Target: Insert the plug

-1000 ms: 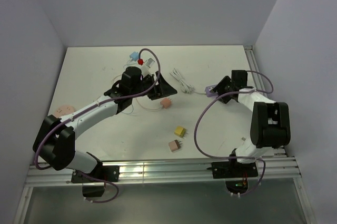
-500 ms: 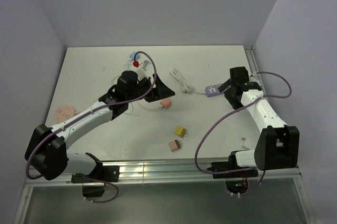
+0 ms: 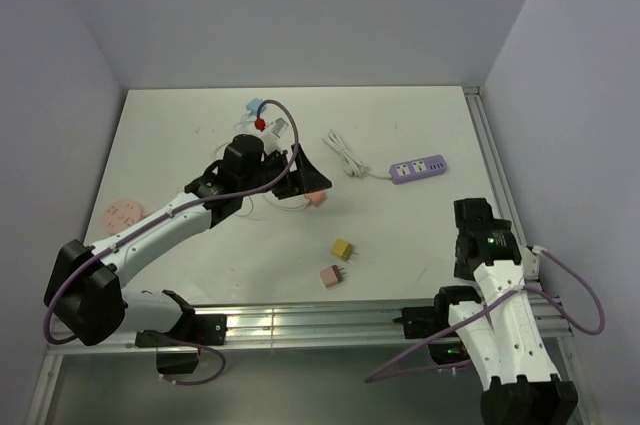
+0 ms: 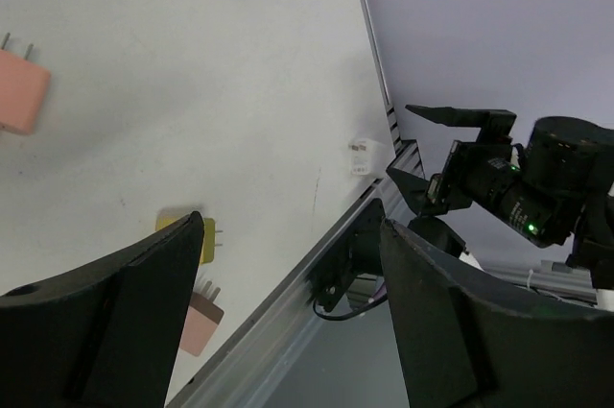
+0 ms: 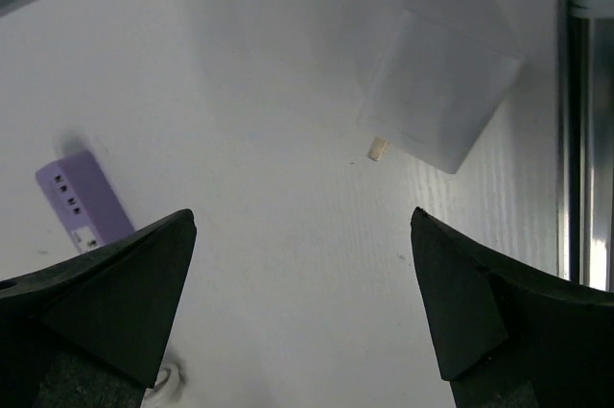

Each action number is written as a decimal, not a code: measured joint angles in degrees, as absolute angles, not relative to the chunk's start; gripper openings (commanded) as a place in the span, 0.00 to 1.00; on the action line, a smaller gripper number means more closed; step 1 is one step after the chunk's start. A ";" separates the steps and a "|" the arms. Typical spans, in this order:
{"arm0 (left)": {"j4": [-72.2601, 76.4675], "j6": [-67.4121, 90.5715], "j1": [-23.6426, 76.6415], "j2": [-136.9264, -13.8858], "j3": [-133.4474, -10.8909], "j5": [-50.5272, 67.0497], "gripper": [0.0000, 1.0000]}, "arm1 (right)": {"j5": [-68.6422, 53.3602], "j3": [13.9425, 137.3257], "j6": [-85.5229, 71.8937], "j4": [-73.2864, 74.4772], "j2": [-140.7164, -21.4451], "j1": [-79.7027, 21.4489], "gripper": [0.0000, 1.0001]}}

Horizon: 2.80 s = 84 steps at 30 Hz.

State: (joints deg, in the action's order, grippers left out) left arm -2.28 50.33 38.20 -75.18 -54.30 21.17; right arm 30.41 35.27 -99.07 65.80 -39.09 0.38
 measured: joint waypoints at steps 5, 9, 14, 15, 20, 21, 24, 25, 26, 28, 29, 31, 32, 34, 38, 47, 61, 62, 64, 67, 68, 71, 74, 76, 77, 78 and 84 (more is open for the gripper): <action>-5.76 50.15 39.83 -76.03 -57.30 21.15 0.79 | 28.08 34.33 -106.32 67.85 -44.95 1.04 1.00; -7.25 50.13 41.43 -77.08 -59.55 21.17 0.79 | 27.83 36.67 -109.91 71.46 -51.03 1.17 1.00; -8.54 50.15 42.76 -78.08 -60.51 21.76 0.79 | 29.52 37.06 -111.57 73.49 -46.17 2.04 0.93; -8.88 50.11 42.96 -78.24 -60.64 21.85 0.79 | 29.93 37.06 -111.79 73.82 -44.38 2.55 0.93; -11.14 49.52 43.33 -78.37 -61.87 22.13 0.80 | 30.68 37.04 -111.90 75.33 -40.53 5.76 1.00; -11.75 49.19 43.33 -78.39 -62.39 22.17 0.80 | 30.68 37.04 -111.66 75.46 -41.56 6.61 1.00; -12.78 48.56 43.33 -78.43 -64.27 22.22 0.80 | 30.68 36.69 -110.37 74.74 -46.52 9.37 1.00; -13.08 48.23 43.33 -78.48 -64.88 22.26 0.80 | 30.70 36.47 -109.78 74.32 -47.46 10.22 1.00; -13.23 47.86 43.33 -78.48 -65.36 22.28 0.80 | 30.74 36.18 -109.10 73.65 -48.42 11.14 1.00; -13.39 47.40 43.33 -78.48 -65.98 22.57 0.80 | 30.89 35.66 -107.63 72.51 -49.23 13.41 1.00; -13.41 47.24 43.33 -78.50 -66.06 22.68 0.80 | 30.94 35.46 -106.65 72.05 -49.23 14.63 1.00; -13.63 47.18 43.35 -78.70 -66.22 23.05 0.79 | 30.92 35.03 -104.92 71.13 -49.28 16.80 1.00; -13.65 47.18 43.35 -78.91 -66.24 23.29 0.80 | 30.92 34.74 -103.98 70.61 -49.56 17.78 1.00; -13.74 47.18 43.35 -79.42 -66.28 23.86 0.80 | 30.87 34.26 -102.83 69.76 -50.54 19.14 1.00; -14.55 47.16 43.35 -79.88 -66.28 24.36 0.80 | 30.83 34.02 -101.01 68.62 -53.52 20.27 0.99; -14.41 47.00 43.35 -79.90 -67.18 24.86 0.80 | 30.83 32.75 -99.09 64.90 -58.81 20.53 0.82; -12.51 47.03 43.38 -81.41 -67.20 25.74 0.80 | 31.57 31.00 -95.90 60.03 -64.27 20.62 0.48; -12.25 47.03 43.38 -81.43 -67.20 25.76 0.80 | 31.77 31.27 -95.66 60.01 -64.88 20.62 0.43; -11.70 47.03 43.38 -81.45 -67.18 25.80 0.80 | 32.14 31.90 -95.04 59.99 -66.08 20.62 0.08; -10.98 47.00 43.38 -81.45 -67.07 25.87 0.80 | 32.80 32.51 -94.35 59.86 -67.11 20.62 0.00; -10.94 46.96 43.38 -81.45 -67.02 25.87 0.80 | 32.80 32.60 -94.06 59.79 -67.11 20.62 0.00; -10.83 46.52 43.38 -81.45 -66.74 25.87 0.80 | 32.82 33.69 -92.62 60.12 -66.52 19.94 0.00; -10.83 45.80 43.38 -81.38 -66.57 25.82 0.80 | 34.02 37.36 -90.08 60.60 -63.09 15.99 0.00; -11.03 45.41 43.13 -81.36 -66.57 25.93 0.80 | 34.59 40.69 -86.59 59.59 -59.42 11.97 0.00; -11.03 45.17 42.85 -81.36 -66.52 26.02 0.80 | 34.44 42.26 -84.20 58.17 -57.52 10.26 0.00; -10.94 45.01 42.54 -81.25 -66.39 26.30 0.80 | 33.89 43.48 -80.53 56.27 -55.77 8.78 0.00; -7.35 45.04 38.02 -78.87 -61.08 29.10 0.80 | 23.24 46.61 -60.51 44.45 -51.90 1.04 0.00</action>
State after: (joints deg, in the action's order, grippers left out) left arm -7.35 45.04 38.02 -78.87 -61.08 29.10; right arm 23.24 46.61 -60.51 44.45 -51.90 1.04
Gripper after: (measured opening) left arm 0.794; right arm 0.627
